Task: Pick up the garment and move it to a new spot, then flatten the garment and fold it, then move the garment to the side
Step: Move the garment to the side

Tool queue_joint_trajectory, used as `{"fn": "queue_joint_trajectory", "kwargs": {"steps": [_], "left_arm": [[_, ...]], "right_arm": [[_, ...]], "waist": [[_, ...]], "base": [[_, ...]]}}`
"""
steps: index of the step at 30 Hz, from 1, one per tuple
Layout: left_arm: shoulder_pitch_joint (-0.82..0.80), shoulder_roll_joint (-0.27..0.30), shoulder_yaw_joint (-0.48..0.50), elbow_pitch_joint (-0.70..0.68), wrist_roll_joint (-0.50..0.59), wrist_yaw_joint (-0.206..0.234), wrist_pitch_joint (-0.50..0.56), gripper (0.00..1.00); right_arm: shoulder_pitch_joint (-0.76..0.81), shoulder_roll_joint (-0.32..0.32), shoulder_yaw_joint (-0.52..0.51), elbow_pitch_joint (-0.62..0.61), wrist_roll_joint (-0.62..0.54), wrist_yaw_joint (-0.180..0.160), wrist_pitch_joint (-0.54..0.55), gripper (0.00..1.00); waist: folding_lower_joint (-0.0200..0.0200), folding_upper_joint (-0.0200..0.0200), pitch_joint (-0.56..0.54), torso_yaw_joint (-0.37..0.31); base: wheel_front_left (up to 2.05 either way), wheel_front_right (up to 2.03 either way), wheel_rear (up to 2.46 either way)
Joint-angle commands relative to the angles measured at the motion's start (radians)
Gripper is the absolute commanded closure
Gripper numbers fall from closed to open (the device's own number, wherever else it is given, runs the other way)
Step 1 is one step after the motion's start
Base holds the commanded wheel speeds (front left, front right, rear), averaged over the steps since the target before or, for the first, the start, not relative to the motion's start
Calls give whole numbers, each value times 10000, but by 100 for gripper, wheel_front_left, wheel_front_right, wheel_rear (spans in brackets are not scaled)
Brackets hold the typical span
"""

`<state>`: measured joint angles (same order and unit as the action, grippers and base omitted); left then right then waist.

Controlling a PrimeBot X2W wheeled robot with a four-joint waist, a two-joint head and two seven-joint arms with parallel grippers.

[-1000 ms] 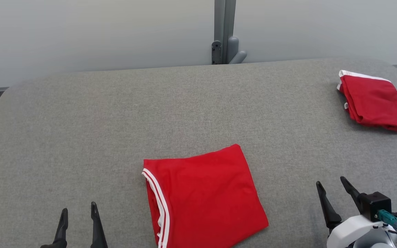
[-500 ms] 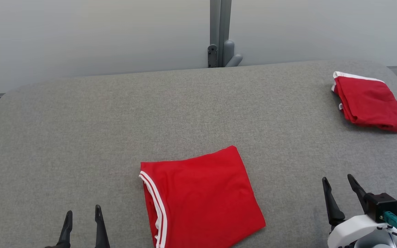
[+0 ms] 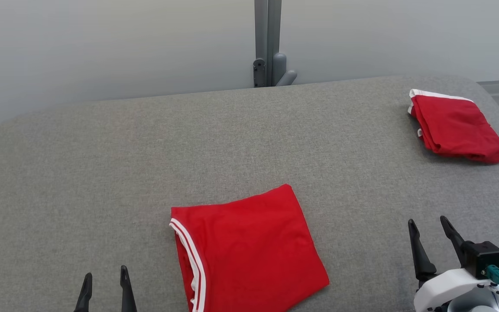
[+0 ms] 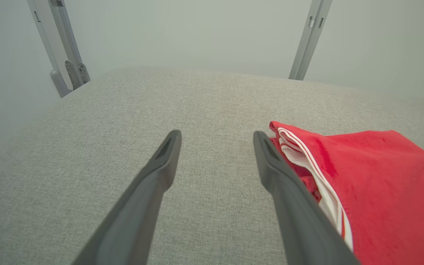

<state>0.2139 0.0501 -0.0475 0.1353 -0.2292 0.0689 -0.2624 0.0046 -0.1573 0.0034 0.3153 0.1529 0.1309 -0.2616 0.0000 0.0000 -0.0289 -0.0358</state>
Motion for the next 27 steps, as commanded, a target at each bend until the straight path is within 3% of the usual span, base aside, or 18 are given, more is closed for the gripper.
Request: {"fn": "queue_joint_trajectory", "kwargs": {"steps": [1, 7, 11, 16, 21, 27], "left_arm": [[27, 14, 29, 24, 14, -78, -28, 0], [-50, 14, -54, 4, -2, -31, -26, 0], [12, 16, -93, 157, 83, -68, -26, 0], [-274, 16, -270, 225, 23, -92, -28, 0], [-635, 17, -472, 279, -48, 11, -26, 0], [-1028, 17, -711, 529, 16, 102, -26, 0]], "right_arm": [[27, -40, -50, -87, -108, -6, -42, 0], [-235, 123, 256, -336, 158, -6, 251, 0], [-694, -507, 2250, -1084, 1021, -13, 2341, 0], [-1694, -1072, 3361, -1776, 2145, -6, 5279, 0], [-2440, -883, 3654, -1102, 2957, -5, 6964, 0], [-3257, -585, 3829, 321, 3505, -9, 7055, 0]], "waist": [[0, 0, 1, 3], [0, 0, 67, 71], [0, 0, 164, 190], [0, 0, 576, 422], [0, 0, 1055, 811], [0, 0, 1512, 1221]], "base": [[0, 0, 0], [0, 0, 0], [0, 0, 0], [0, 0, 0], [0, 0, 0], [0, 0, 0]]}}
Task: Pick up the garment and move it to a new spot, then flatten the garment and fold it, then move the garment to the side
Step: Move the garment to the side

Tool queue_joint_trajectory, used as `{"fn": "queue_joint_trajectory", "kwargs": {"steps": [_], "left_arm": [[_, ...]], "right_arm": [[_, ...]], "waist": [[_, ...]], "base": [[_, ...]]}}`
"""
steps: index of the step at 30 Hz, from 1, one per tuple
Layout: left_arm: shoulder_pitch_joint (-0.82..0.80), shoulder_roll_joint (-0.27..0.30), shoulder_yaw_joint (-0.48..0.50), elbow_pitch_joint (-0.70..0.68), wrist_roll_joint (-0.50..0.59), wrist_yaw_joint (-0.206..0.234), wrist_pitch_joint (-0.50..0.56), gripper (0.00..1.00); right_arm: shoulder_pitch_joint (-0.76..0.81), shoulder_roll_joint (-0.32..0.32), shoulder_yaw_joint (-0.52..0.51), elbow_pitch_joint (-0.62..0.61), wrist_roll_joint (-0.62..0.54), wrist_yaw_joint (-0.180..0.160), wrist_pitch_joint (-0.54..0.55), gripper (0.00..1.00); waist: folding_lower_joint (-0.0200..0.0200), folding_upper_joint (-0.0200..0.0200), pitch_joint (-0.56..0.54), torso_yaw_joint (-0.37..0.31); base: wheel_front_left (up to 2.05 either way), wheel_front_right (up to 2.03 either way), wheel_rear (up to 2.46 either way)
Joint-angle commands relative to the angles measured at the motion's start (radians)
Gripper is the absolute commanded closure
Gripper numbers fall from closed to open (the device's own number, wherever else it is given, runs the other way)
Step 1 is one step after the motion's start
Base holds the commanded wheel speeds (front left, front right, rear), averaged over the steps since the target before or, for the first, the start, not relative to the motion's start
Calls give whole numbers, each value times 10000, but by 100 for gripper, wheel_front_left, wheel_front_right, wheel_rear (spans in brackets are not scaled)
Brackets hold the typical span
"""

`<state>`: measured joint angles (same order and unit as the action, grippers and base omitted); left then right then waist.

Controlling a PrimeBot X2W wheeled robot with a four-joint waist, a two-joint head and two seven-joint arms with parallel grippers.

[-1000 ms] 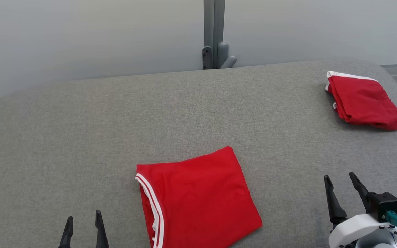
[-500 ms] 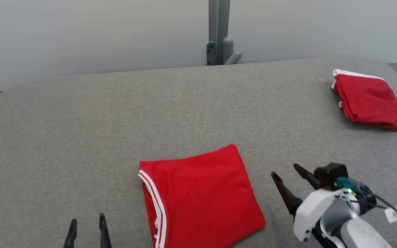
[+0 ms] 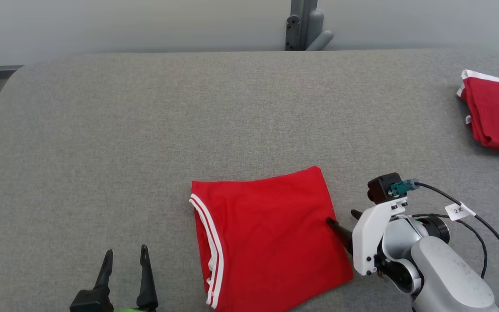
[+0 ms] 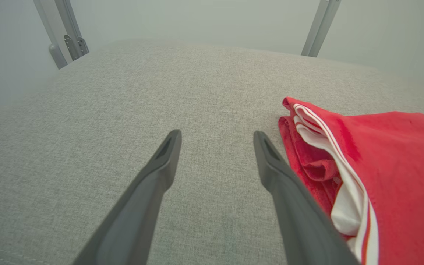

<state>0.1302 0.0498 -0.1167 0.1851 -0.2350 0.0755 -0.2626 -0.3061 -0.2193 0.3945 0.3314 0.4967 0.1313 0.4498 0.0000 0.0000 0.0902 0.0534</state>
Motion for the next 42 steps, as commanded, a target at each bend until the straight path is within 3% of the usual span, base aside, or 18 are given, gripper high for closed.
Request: {"fn": "queue_joint_trajectory", "kwargs": {"steps": [1, 8, 9, 10, 19, 28, 35, 42], "left_arm": [[-261, 23, -47, 72, 72, 32, -24, 0], [-655, 21, -321, 204, -68, 127, -24, 0], [-668, 21, -327, 196, -75, 145, -24, 0], [-674, 21, -320, 181, -87, 154, -24, 0], [-859, 23, -197, -32, -42, 166, -24, 0], [-1379, 21, -332, -47, 33, -33, -24, 0], [-1761, 21, -560, -86, 100, -81, -26, 0], [-2215, 21, -718, -112, 129, -104, -24, 0]], "right_arm": [[-292, 124, -92, 469, 71, -7, -111, 0], [-1113, 653, -45, 2096, 994, -9, -285, 0], [-1233, 628, -57, 2174, 1074, -9, -451, 65], [-1328, 596, 27, 2213, 1212, -9, -537, 100], [-2770, -289, 72, 2304, 1901, -15, -1202, 100], [-4760, -1959, -709, 2783, 2111, -15, -1567, 100], [-5717, -2998, -1538, 3539, 1834, -10, -2044, 100], [-6727, -3434, -2387, 4260, 1508, -10, -2734, 100]], "waist": [[0, 0, 357, 391], [0, 0, 589, 827], [0, 0, 598, 841], [0, 0, 612, 847], [0, 0, 938, 399], [0, 0, 1406, -293], [0, 0, 1906, -350], [0, 0, 2641, -220]], "base": [[0, 0, 0], [0, 0, 0], [0, 0, 0], [0, 0, 0], [0, 0, 0], [0, 0, 0], [0, 0, 0], [0, 0, 0]]}}
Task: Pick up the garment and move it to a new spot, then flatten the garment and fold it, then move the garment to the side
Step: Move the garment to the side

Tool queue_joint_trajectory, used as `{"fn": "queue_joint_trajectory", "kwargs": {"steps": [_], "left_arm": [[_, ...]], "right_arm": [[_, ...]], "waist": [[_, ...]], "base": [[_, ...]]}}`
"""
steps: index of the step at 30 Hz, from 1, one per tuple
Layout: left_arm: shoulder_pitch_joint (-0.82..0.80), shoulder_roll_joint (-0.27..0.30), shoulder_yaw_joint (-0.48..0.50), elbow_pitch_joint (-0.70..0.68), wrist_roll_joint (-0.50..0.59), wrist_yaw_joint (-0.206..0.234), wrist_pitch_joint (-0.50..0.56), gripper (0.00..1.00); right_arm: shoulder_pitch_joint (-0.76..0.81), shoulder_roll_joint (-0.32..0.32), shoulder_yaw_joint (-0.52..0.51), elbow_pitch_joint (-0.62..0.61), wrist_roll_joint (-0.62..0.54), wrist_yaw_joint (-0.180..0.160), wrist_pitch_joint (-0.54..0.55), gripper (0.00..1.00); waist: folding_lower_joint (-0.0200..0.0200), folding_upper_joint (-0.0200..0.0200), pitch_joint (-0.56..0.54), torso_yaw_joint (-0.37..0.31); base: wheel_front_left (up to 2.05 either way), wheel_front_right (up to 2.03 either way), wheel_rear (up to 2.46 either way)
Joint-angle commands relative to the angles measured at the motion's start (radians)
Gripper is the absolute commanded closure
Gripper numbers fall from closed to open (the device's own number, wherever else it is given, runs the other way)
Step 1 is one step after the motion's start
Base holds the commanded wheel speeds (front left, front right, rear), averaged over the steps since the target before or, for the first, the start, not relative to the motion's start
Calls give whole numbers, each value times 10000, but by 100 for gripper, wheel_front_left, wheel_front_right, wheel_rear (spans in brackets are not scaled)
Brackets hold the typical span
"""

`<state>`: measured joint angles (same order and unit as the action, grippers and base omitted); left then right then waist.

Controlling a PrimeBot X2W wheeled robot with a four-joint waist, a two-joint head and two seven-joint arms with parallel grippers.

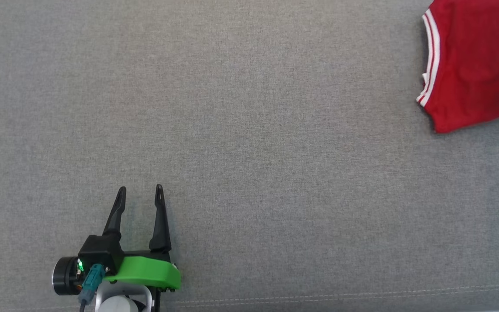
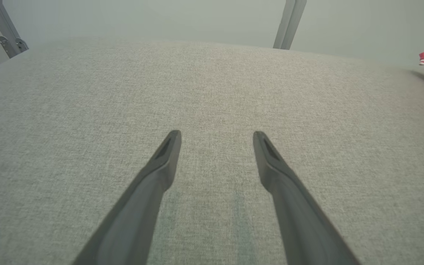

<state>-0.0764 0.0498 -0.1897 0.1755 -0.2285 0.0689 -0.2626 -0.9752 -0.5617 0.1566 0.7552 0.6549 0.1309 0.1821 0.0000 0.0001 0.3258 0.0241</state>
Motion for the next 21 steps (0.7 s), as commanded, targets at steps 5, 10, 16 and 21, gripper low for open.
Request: {"fn": "queue_joint_trajectory", "kwargs": {"steps": [5, 10, 16, 21], "left_arm": [[-323, 21, -7, 30, 14, 34, -24, 0], [-307, 21, 44, 77, 29, 28, -24, 0], [-314, 21, 3, 84, 149, 1, -24, 0], [-314, 21, 4, 128, 162, 19, -24, 0]], "right_arm": [[-506, -215, -413, 539, -280, -6, -15, 100], [-672, -362, -769, 1036, -559, -6, -59, 100], [-783, -533, -1576, 2165, -1305, -6, -675, 100], [-752, -761, -2196, 3299, -3089, -6, -2540, 0]], "waist": [[0, -1, 485, 95], [0, -1, 487, 87], [0, -1, 471, 111], [0, -1, 438, 146]], "base": [[0, 0, 0], [0, 0, 0], [0, 0, 0], [0, 0, 0]]}}
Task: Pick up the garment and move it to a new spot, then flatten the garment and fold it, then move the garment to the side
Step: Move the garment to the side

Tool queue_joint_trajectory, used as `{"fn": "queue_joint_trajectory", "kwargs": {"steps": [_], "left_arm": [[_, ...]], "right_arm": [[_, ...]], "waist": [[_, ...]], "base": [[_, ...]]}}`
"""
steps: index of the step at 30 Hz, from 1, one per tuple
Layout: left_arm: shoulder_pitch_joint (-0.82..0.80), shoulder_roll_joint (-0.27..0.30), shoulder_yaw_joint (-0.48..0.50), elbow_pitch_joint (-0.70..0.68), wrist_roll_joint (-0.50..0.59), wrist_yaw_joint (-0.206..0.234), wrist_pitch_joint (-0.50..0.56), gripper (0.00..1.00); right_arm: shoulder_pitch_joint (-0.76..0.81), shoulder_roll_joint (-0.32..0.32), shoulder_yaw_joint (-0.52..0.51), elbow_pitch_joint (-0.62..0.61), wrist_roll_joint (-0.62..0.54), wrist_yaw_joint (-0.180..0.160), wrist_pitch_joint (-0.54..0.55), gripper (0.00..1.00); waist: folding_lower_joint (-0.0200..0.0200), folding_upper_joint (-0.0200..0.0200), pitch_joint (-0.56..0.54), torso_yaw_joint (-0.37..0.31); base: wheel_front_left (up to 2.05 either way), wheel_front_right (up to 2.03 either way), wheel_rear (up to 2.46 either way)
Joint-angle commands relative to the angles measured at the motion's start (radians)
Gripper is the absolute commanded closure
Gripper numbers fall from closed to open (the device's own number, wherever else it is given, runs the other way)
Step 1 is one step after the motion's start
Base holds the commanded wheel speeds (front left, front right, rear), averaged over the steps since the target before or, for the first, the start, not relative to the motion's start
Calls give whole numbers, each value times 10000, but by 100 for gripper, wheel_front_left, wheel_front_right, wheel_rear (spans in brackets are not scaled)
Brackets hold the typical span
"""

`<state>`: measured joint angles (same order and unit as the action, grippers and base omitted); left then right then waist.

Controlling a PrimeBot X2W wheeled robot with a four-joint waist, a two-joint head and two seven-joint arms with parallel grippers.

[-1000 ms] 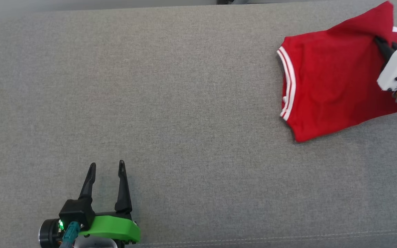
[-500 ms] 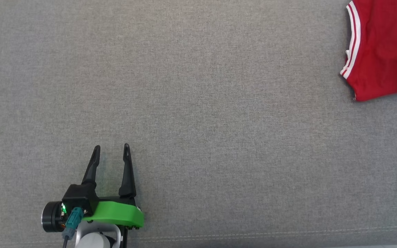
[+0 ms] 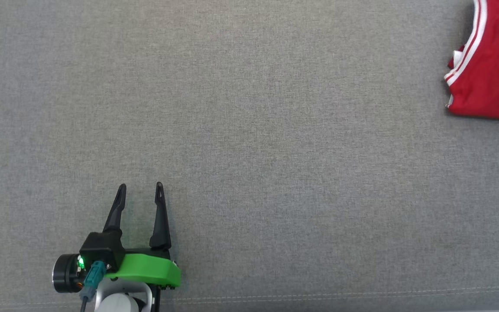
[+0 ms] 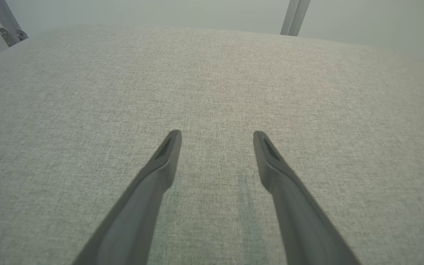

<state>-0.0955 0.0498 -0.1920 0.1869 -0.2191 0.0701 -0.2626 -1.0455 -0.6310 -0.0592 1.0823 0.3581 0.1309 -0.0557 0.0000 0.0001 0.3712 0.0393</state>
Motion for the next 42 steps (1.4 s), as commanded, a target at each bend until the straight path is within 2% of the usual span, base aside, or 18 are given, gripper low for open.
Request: {"fn": "queue_joint_trajectory", "kwargs": {"steps": [1, 5, 9, 13, 18, 24, 28, 32, 38, 42], "left_arm": [[-122, 21, 27, 15, 68, 8, -24, 0], [117, 23, 108, 42, -24, 103, -24, 0], [281, 23, 206, 9, -91, 150, -26, 0], [511, 23, 448, -141, -117, 183, -24, 0], [909, 24, 870, -489, 119, 142, -24, 0], [1640, 23, 1342, -785, 94, 122, -24, 0], [2261, 23, 1587, -762, -128, 256, -24, 0], [2513, 21, 1619, -688, -175, 308, -24, 0], [2597, 23, 1559, -342, -206, 166, -24, 0], [2472, 21, 1469, 33, -208, -82, -24, 0]], "right_arm": [[-49, -69, -39, 28, -121, -6, -162, 0], [246, 289, -472, 342, -1272, -10, -1727, 0], [944, 683, -821, -260, -2038, -11, -2086, 0], [2491, 1529, -1221, -2569, -2491, -10, -2091, 0], [4944, 2727, -949, -5552, -2300, -10, -2097, 0], [7458, 3577, -452, -7485, -2091, -10, -2099, 0], [9042, 4250, -218, -8340, -2119, -10, -2099, 0], [9949, 4825, -125, -8855, -2298, -10, -2100, 0], [10824, 5311, -20, -9228, -3069, -10, -2099, 0], [11132, 5518, -44, -9307, -3614, -11, -2100, 0]], "waist": [[0, -1, -17, -5], [0, -1, -230, -106], [0, -1, -549, -315], [0, -1, -959, -607], [0, -1, -1535, -918], [0, -1, -2534, -1003], [0, -1, -3334, -821], [0, -1, -3661, -561], [0, -1, -3854, -216], [0, -1, -3949, -39]], "base": [[0, 0, 0], [0, 0, 0], [0, 0, 0], [0, 0, 0], [0, 0, 0], [0, 0, 0], [0, 0, 0], [0, 0, 0], [0, 0, 0], [0, 0, 0]]}}
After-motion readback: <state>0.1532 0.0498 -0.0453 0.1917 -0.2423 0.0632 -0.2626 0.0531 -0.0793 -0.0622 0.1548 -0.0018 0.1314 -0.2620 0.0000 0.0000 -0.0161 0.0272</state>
